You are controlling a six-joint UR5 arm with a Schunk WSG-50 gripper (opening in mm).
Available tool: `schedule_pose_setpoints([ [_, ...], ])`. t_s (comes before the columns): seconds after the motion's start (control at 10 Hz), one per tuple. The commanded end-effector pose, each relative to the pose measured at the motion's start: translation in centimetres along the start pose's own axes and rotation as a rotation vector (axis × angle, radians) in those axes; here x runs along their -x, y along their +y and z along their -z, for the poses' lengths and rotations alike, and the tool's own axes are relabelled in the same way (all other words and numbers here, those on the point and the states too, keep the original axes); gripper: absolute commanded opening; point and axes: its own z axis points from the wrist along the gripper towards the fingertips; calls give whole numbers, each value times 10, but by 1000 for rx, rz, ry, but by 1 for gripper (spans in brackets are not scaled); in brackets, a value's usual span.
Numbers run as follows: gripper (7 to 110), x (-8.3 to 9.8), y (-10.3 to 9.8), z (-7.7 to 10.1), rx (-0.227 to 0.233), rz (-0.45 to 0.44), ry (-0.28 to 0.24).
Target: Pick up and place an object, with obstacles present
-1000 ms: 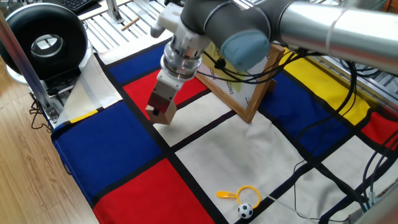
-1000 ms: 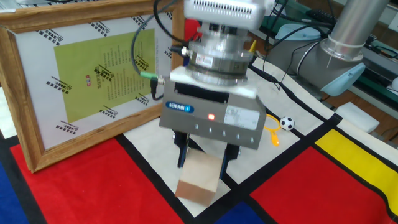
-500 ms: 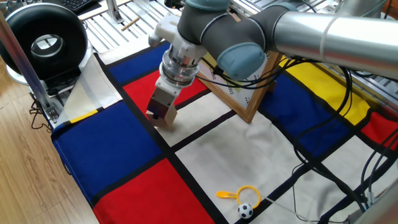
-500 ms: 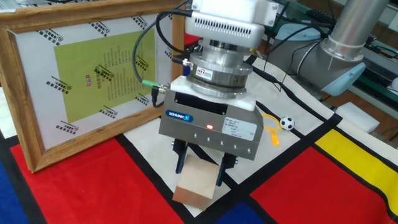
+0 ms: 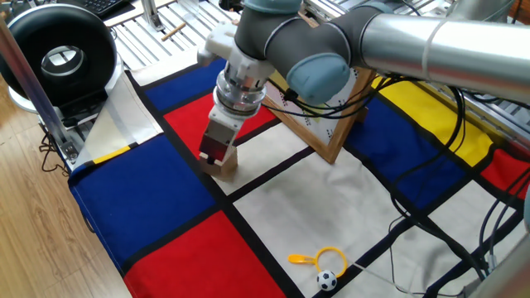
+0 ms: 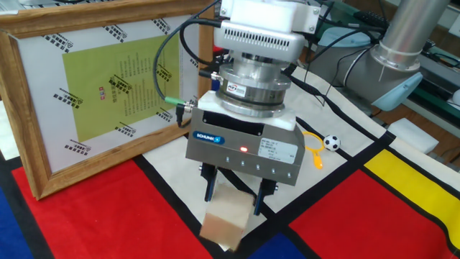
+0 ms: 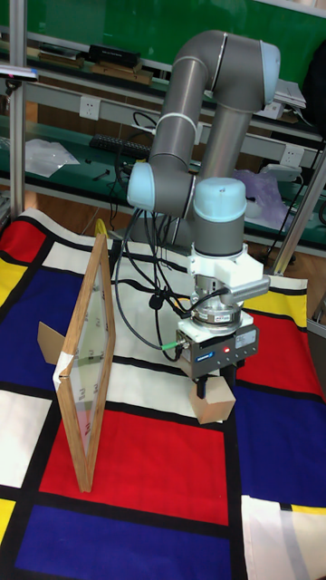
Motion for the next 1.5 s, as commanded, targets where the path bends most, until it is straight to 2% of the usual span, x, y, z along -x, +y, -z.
schedule_pose_setpoints([
  [0.0, 107, -21, -6, 6, -6, -15, 89],
  [0.1, 107, -25, -2, 15, 2, -53, 125],
  [0.2, 107, -19, -1, 34, 13, -71, 155],
  [0.3, 107, -10, 1, 46, 21, -95, 151],
  [0.4, 107, 5, -2, 56, 8, -117, 110],
  [0.5, 107, 22, -11, 67, -13, -123, 48],
  [0.6, 66, 42, -20, 81, -22, -118, -37],
  [0.7, 66, 51, -21, 96, 0, -133, -90],
  [0.8, 66, 57, -27, 108, -9, -148, -128],
  [0.9, 66, 63, -37, 117, -45, -146, -165],
  [1.0, 66, 64, -48, 122, -104, -161, -178],
  [1.1, 66, 56, -56, 126, -156, -145, -159],
  [1.2, 66, 51, -51, 130, -173, -166, -140],
  [1.3, 66, 50, -37, 132, -157, -185, -118],
  [1.4, 66, 32, -49, 135, -233, -146, -39],
])
